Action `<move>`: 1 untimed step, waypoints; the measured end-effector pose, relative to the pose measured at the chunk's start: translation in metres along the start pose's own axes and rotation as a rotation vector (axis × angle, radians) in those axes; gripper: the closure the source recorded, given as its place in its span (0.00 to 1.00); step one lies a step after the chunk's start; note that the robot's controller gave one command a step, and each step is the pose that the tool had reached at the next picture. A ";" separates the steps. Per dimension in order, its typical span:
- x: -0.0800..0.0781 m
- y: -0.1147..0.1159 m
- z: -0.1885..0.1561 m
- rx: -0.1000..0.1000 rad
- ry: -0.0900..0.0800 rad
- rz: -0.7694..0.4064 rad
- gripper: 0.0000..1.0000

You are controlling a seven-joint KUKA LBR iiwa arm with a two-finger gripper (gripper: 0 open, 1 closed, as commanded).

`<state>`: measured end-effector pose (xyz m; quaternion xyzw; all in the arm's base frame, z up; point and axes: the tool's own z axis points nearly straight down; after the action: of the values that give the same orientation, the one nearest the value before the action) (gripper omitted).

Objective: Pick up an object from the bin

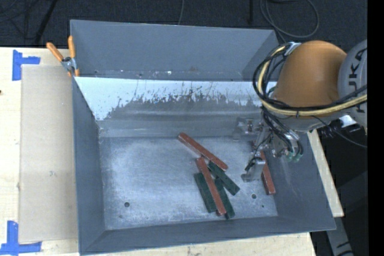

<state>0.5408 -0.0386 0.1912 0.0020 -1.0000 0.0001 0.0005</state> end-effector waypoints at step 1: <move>-0.025 0.033 0.050 -0.002 0.002 -0.290 0.00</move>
Offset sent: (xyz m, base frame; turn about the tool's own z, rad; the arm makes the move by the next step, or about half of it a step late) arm 0.0249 0.0317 -0.0478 -0.2903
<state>0.5654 -0.0057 0.1416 0.1465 -0.9892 -0.0009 0.0015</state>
